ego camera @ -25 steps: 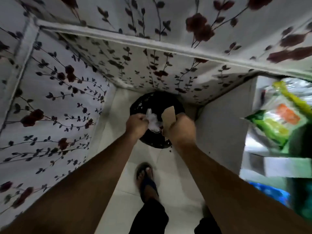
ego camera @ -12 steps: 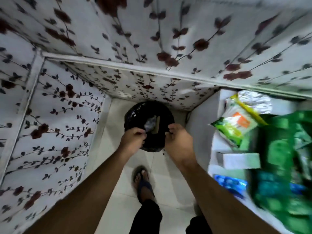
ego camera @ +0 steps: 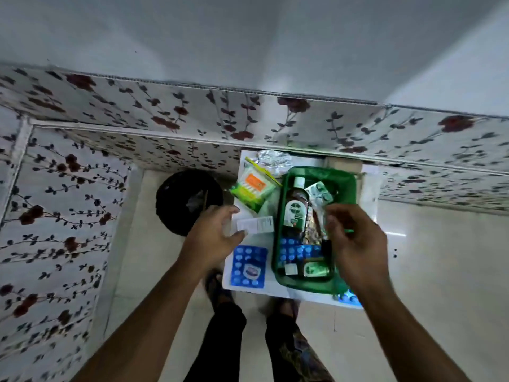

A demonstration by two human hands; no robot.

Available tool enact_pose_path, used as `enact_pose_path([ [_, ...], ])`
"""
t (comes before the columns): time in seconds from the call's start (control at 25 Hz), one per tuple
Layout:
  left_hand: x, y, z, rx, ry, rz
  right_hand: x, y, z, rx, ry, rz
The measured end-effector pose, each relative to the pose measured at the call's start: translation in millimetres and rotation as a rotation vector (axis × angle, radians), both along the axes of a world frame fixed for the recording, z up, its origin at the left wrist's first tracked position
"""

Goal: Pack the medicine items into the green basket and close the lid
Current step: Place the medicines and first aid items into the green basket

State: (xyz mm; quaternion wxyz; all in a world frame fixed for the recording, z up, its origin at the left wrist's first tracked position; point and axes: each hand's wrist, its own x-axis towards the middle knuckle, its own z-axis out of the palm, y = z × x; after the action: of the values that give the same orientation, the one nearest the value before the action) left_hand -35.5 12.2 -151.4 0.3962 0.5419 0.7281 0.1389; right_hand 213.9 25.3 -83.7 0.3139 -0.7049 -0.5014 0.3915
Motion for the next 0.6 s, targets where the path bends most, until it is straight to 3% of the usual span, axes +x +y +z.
enact_pose_path([
  [0.12, 12, -5, -12, 0.092, 0.201, -0.125, 62, 2, -31, -0.073, -0.190, -0.162],
  [0.28, 20, -6, -30, 0.159, 0.348, -0.234, 94, 18, -79, -0.219, -0.268, -0.238],
  [0.44, 19, -1, -32, 0.178, 0.347, -0.252, 98, 43, -105, -0.289, -0.372, -0.201],
  [0.6, 26, -6, 1, 0.149, 0.285, -0.178, 102, 53, -108, -0.341, -0.267, -0.282],
])
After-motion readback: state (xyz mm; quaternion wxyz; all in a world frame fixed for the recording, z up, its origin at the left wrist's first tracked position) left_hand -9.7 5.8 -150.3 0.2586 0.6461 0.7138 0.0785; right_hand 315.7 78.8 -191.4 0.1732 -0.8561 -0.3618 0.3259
